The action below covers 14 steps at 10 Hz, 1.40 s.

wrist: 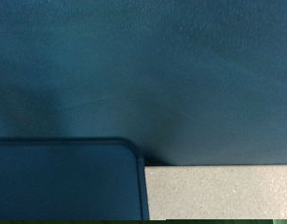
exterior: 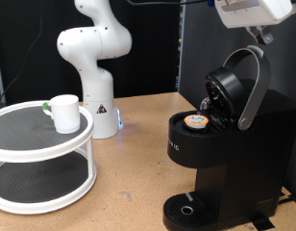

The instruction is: Make a cup of coffee with the keurig machine

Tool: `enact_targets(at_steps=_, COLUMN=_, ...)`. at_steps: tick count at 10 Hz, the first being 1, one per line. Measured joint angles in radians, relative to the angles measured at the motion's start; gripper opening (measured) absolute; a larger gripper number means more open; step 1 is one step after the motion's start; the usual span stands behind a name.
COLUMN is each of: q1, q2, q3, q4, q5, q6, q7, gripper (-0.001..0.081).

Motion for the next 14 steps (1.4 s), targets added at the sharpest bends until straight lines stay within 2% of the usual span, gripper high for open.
enact_targets(at_steps=1, q1=0.0, q2=0.002, q3=0.007, q4=0.007, q5=0.003, q6=0.005, q7=0.001, gripper=0.0017)
enact_targets(at_steps=2, q1=0.0, q2=0.002, q3=0.012, q4=0.013, q5=0.004, q6=0.006, q7=0.001, gripper=0.0005)
enact_targets(at_steps=8, q1=-0.002, q2=0.033, q3=0.016, q4=0.012, q5=-0.063, q6=-0.026, q7=0.056, gripper=0.0004)
enact_targets(at_steps=14, q1=-0.001, q2=0.045, q3=0.017, q4=0.009, q5=-0.064, q6=-0.013, q7=0.05, gripper=0.0004)
